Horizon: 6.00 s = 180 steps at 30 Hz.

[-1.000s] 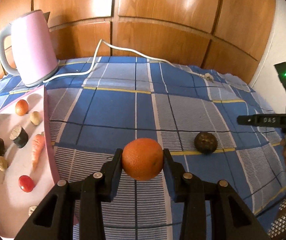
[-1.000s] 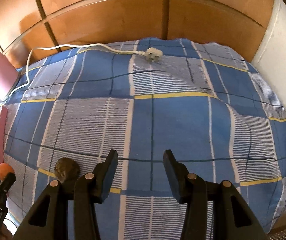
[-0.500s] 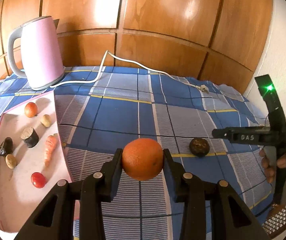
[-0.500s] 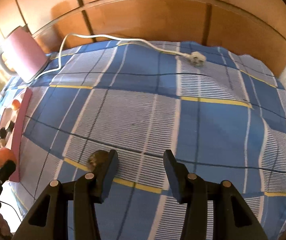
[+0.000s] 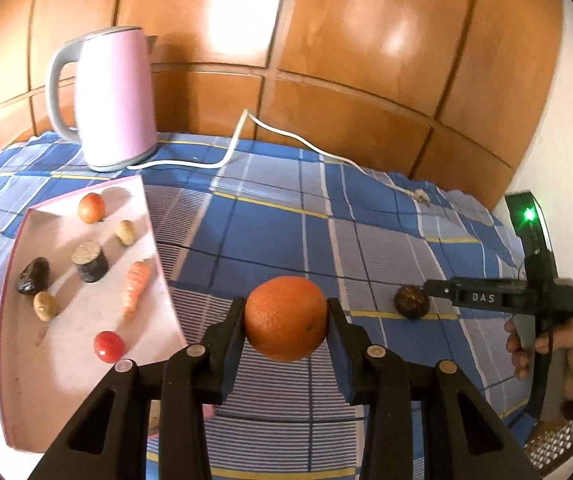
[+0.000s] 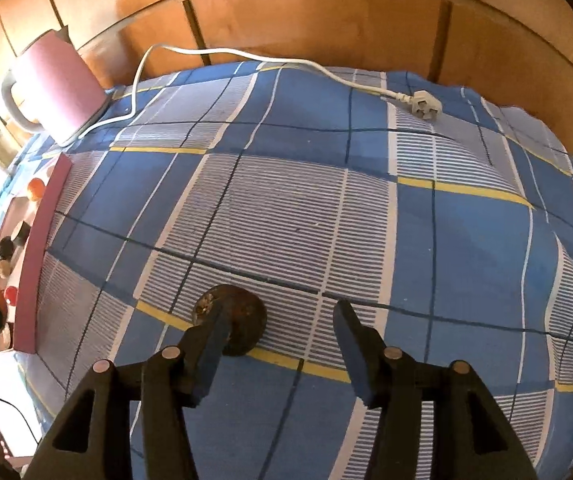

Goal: Organize fruits

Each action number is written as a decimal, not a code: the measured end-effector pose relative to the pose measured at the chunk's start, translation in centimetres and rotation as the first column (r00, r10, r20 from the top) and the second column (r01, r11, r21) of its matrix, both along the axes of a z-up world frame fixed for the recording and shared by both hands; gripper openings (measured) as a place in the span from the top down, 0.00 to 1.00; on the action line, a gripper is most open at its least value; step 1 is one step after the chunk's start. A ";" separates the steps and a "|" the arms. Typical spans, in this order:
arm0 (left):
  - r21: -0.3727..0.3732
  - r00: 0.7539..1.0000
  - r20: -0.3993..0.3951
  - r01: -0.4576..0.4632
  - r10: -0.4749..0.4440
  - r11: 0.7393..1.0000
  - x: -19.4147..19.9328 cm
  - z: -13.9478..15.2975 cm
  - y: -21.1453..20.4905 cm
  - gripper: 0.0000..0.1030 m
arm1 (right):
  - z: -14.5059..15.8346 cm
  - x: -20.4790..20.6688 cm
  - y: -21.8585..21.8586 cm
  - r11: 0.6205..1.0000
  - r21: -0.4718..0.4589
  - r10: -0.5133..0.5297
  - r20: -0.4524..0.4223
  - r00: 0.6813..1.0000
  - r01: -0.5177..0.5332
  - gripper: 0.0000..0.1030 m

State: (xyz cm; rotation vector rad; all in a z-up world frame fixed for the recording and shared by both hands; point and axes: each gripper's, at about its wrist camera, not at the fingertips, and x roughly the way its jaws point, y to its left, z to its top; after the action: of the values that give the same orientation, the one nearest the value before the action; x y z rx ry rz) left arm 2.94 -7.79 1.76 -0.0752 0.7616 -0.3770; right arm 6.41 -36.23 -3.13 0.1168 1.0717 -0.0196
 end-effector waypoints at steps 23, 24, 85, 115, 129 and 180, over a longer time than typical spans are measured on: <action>-0.090 0.946 -0.030 -0.325 0.324 0.941 1.6 0.3 14.9 0.62 | -2.6 1.6 4.2 0.999 -0.031 -0.029 0.014 0.999 0.029 0.47; -0.107 0.941 -0.036 -0.337 0.336 0.935 1.9 0.4 15.7 0.62 | -2.7 1.3 4.8 0.997 -0.078 -0.019 0.037 0.999 0.022 0.47; 0.078 0.921 0.031 -0.391 0.389 0.917 1.1 -0.3 13.6 0.21 | -2.9 -1.3 4.8 0.994 -0.088 -0.050 0.160 0.986 0.065 0.53; 0.103 0.894 0.012 -0.448 0.449 0.888 -0.3 -1.0 17.0 0.16 | 0.9 -2.1 12.7 0.980 0.040 0.182 0.206 0.961 -0.194 0.54; 0.089 0.842 -0.019 -0.536 0.540 0.839 -0.2 -2.0 20.9 0.16 | 3.3 0.6 22.9 0.896 0.081 0.410 0.228 0.883 -0.437 0.54; 0.096 0.867 0.081 -0.498 0.492 0.862 -4.2 -0.5 14.7 0.00 | 3.4 -5.5 22.3 0.983 -0.172 0.115 0.338 0.934 -0.059 0.36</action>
State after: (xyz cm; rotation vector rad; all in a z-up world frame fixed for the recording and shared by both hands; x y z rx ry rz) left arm -1.22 6.95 1.31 -0.1494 0.6796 0.1584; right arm 0.92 -13.94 0.23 -0.0711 0.7174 -0.0040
